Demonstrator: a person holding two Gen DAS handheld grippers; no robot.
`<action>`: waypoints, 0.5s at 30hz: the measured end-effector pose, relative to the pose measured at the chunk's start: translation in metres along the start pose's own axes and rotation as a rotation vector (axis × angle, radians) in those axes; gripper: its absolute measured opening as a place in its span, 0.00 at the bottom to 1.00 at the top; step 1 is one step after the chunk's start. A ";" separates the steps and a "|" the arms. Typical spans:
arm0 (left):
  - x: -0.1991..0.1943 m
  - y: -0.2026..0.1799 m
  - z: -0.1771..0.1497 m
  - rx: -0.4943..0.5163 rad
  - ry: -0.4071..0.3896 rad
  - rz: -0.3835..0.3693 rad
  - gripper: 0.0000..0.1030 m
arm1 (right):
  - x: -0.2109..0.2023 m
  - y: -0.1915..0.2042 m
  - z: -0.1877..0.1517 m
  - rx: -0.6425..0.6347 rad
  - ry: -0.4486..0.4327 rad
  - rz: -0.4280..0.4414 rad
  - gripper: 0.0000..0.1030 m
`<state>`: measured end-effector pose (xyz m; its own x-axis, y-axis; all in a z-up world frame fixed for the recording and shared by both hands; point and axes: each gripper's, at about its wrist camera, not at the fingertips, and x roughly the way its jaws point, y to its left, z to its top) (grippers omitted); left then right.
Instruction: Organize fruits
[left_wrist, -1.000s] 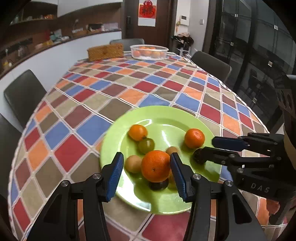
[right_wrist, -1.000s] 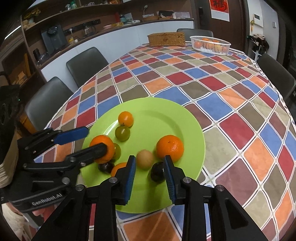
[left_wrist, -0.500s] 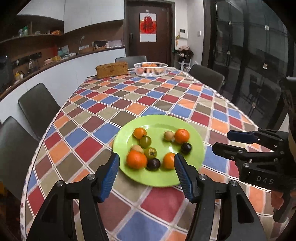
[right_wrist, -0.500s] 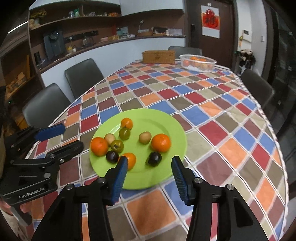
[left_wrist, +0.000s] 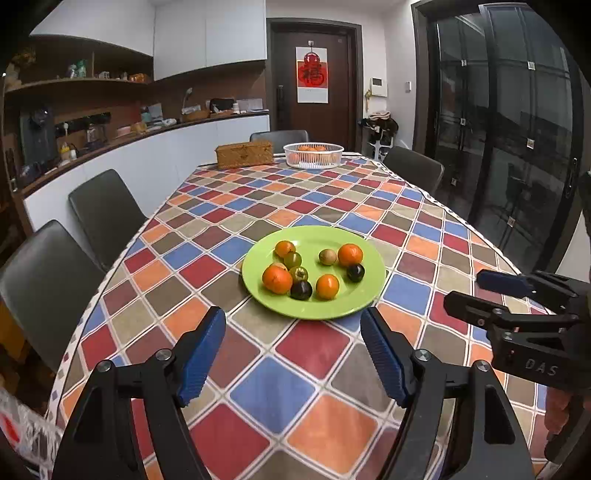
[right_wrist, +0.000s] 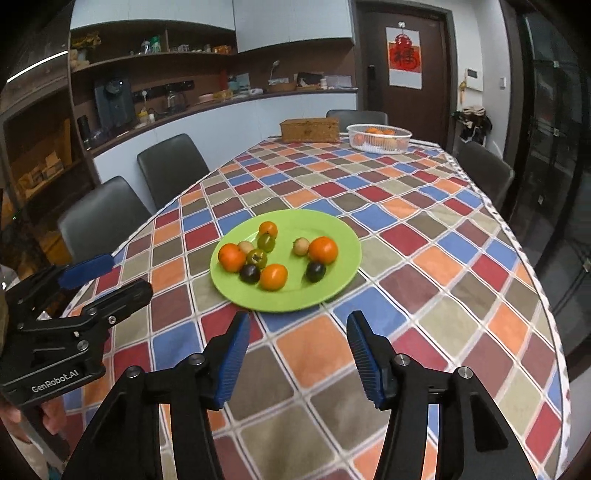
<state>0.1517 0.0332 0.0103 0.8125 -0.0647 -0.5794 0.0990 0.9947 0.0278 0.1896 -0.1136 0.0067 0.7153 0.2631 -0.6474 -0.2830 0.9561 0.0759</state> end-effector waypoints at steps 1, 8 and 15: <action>-0.004 -0.001 -0.002 -0.001 -0.003 0.000 0.74 | -0.004 0.000 -0.002 0.000 -0.007 -0.005 0.58; -0.033 -0.011 -0.015 -0.006 -0.039 0.010 0.82 | -0.037 0.003 -0.021 -0.001 -0.054 -0.036 0.60; -0.052 -0.018 -0.021 -0.002 -0.062 0.015 0.83 | -0.060 0.004 -0.033 -0.002 -0.083 -0.045 0.60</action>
<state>0.0953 0.0201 0.0230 0.8478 -0.0543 -0.5276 0.0855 0.9957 0.0349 0.1246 -0.1296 0.0206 0.7781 0.2295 -0.5847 -0.2505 0.9670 0.0462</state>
